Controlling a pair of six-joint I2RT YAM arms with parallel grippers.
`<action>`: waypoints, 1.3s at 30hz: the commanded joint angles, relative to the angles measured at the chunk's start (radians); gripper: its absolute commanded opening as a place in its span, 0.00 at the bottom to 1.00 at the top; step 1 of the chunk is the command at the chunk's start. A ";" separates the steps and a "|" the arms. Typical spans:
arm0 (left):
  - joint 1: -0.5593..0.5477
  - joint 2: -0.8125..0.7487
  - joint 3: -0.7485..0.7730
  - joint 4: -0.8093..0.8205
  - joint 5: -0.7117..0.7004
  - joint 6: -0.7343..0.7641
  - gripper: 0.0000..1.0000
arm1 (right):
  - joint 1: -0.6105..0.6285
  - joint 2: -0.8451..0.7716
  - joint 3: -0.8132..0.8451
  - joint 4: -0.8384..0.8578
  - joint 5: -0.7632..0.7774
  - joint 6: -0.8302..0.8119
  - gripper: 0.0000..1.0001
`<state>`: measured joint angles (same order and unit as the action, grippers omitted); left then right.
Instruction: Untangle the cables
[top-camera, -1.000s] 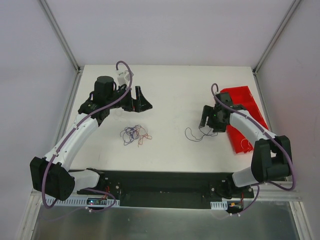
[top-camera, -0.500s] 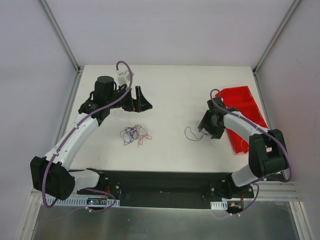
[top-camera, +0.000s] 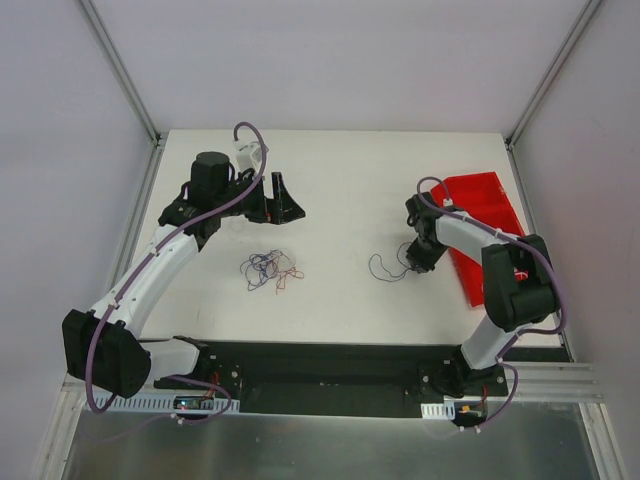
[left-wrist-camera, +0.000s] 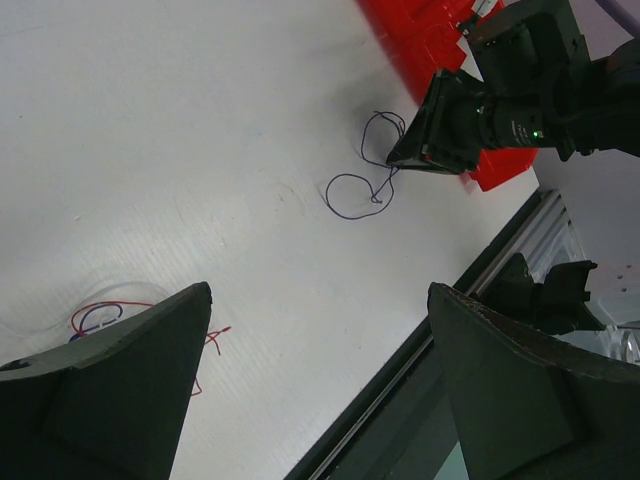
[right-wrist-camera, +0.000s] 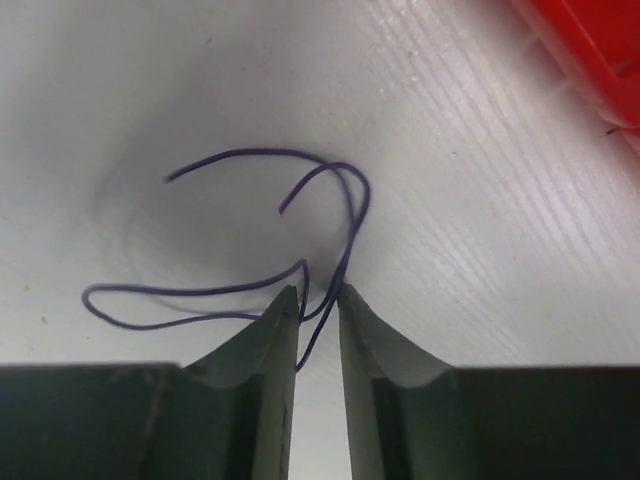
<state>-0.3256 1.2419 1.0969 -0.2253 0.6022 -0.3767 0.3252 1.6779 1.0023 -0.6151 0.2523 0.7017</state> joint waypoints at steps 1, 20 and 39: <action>0.008 -0.006 -0.003 0.018 0.028 0.012 0.88 | 0.008 0.034 0.012 -0.011 -0.001 0.044 0.21; 0.008 -0.002 -0.006 0.018 0.025 0.009 0.88 | -0.004 -0.285 0.097 0.023 -0.025 -0.303 0.00; 0.011 0.004 -0.005 0.018 0.033 0.005 0.88 | -0.147 -0.046 0.335 0.015 -0.237 -0.470 0.04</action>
<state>-0.3252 1.2419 1.0969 -0.2245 0.6022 -0.3771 0.1802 1.5532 1.3731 -0.6178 0.0814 0.2962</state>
